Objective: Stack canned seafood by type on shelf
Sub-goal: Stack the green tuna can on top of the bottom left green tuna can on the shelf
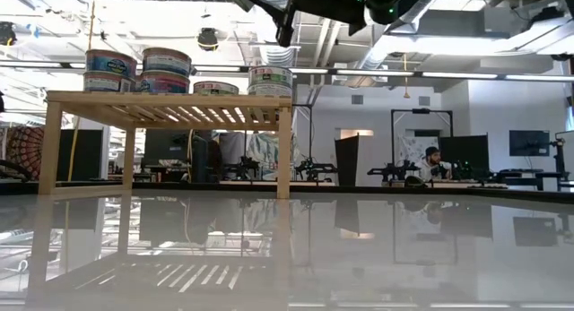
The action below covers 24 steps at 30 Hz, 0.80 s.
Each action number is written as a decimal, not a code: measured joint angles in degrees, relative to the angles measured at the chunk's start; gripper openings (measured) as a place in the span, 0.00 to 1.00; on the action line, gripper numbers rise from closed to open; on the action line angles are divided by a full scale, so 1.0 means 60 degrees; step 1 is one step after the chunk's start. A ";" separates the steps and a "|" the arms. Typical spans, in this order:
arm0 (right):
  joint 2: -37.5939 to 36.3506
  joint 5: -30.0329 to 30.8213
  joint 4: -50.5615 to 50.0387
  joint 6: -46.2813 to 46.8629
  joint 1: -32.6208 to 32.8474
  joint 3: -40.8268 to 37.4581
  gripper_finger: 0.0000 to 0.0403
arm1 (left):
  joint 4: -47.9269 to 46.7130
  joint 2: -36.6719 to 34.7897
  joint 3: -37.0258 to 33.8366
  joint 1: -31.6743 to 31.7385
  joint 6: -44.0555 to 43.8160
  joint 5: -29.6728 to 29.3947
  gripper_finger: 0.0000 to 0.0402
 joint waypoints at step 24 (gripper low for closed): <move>0.0004 0.0457 0.0582 -0.0260 -0.0433 0.0027 0.69 | 0.0631 0.0011 0.0000 -0.0274 0.0238 0.0328 0.35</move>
